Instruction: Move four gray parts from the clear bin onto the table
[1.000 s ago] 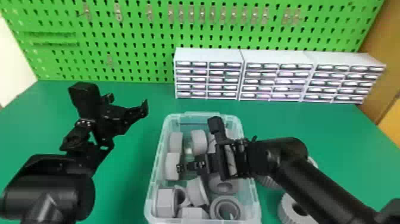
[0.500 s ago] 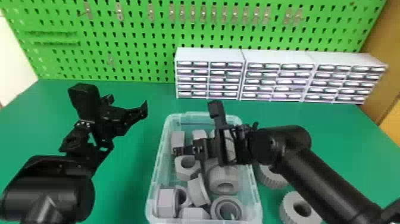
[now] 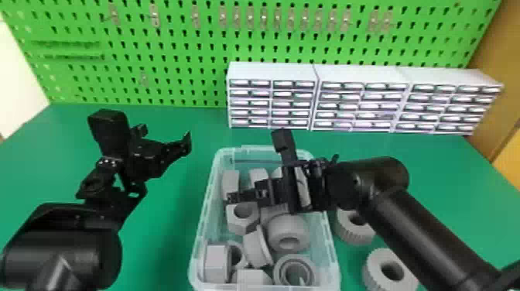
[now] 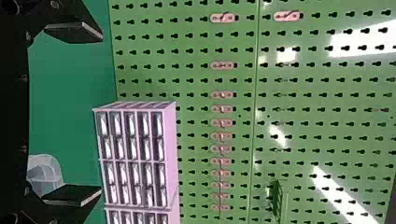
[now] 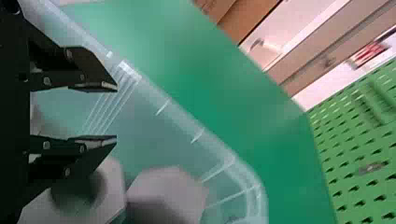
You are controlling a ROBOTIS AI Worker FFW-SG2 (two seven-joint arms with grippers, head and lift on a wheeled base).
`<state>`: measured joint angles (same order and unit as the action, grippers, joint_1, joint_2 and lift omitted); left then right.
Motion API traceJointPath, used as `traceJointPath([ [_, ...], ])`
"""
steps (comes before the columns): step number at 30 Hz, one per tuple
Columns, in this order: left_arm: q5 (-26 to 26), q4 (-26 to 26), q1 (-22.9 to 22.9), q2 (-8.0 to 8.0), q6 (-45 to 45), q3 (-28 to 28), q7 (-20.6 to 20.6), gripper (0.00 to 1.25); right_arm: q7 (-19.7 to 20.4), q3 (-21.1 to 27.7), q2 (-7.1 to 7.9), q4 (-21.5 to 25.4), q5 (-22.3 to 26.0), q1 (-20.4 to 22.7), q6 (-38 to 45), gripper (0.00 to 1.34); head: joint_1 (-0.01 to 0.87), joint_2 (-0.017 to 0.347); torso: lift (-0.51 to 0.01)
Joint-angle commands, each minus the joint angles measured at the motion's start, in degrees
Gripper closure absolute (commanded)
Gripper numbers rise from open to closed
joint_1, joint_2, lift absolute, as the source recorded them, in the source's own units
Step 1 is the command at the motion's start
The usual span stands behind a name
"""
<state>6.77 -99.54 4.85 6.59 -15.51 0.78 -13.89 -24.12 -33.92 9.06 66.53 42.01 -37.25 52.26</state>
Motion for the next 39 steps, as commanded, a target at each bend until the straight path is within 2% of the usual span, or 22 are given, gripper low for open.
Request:
traceJointPath([
  [1, 0.1, 0.1, -0.1, 0.00, 0.0, 0.2, 0.0, 0.14, 1.2, 0.0, -0.36, 2.5, -9.6, -2.2, 7.2, 0.65, 0.678, 0.034, -0.050],
  [3, 0.1, 0.1, 0.0, 0.00, 0.0, 0.1, 0.0, 0.14, 1.2, 0.0, -0.36, 4.1, -14.0, -3.1, 9.8, 0.60, 0.678, 0.034, -0.050],
  [7, 0.1, 0.0, 0.0, 0.00, 0.0, 0.0, 0.0, 0.14, 1.3, -0.1, -0.45, 6.1, -18.2, -4.4, 12.4, 0.59, 0.678, 0.034, -0.050],
  [18, 0.1, 0.1, 0.0, 0.00, -0.3, 0.1, 0.0, 0.14, 1.3, -3.0, -0.63, 6.2, -19.8, -6.7, 16.6, 0.59, 0.678, 0.034, -0.050],
  [25, 0.1, 0.1, 0.0, 0.00, -0.3, 0.2, 0.0, 0.14, 1.3, -4.7, -0.80, 6.2, -19.6, -6.7, 15.6, 0.59, 0.678, 0.034, -0.050],
  [30, 0.1, 0.1, 0.2, 0.00, -0.3, 0.2, 0.0, 0.14, 1.3, -6.3, -1.33, 6.2, -21.4, -6.5, 14.5, 0.59, 0.678, 0.034, -0.050],
  [39, 0.1, 0.1, 0.7, -0.17, -0.3, 0.3, 0.0, 0.14, 1.3, -5.8, -1.59, 6.2, -21.1, -4.7, 11.4, 0.58, 0.678, 0.034, -0.050],
])
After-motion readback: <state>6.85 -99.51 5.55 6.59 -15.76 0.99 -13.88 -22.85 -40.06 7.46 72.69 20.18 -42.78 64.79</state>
